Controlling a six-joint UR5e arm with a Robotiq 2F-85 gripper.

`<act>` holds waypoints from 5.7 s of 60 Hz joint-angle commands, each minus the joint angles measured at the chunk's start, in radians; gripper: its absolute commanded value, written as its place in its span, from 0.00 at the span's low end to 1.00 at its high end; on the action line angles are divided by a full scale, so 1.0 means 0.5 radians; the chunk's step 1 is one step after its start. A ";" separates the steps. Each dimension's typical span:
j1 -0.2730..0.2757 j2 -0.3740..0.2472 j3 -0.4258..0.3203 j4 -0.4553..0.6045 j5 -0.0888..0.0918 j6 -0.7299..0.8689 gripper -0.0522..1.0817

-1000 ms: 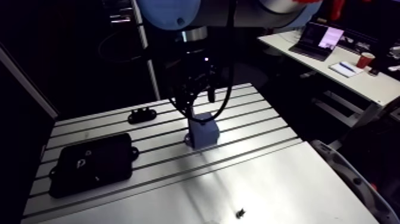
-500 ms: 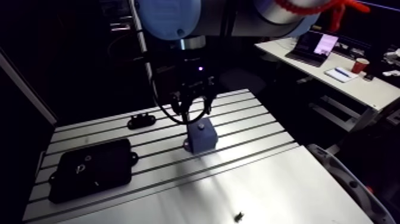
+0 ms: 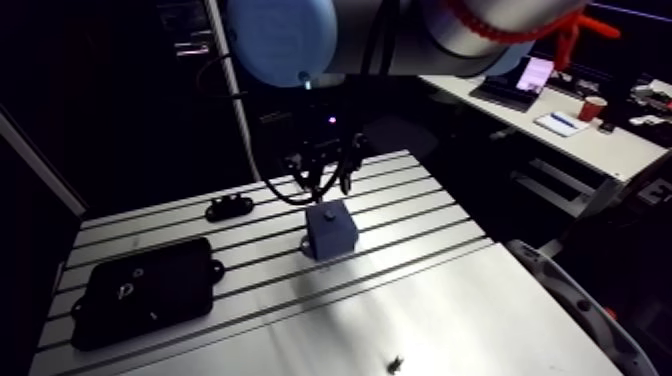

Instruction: Pick up the M10 bolt and insert it into the hex recess until seated.

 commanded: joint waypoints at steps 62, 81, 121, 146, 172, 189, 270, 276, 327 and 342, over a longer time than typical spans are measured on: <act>-0.023 0.005 0.090 -0.113 0.052 0.042 0.49; -0.023 0.005 0.093 -0.113 0.056 0.036 0.50; -0.017 0.002 0.133 -0.113 0.044 0.033 0.53; -0.013 0.004 0.133 -0.121 0.043 0.033 0.55; -0.007 0.011 0.133 -0.125 0.046 0.033 0.57; -0.007 0.011 0.133 -0.125 0.046 0.033 0.59; -0.010 0.026 0.121 -0.128 0.059 0.013 0.62; -0.010 0.029 0.124 -0.128 0.056 -0.001 0.62; -0.010 0.036 0.124 -0.128 0.056 -0.015 0.65; -0.007 0.036 0.114 -0.128 0.056 -0.025 0.67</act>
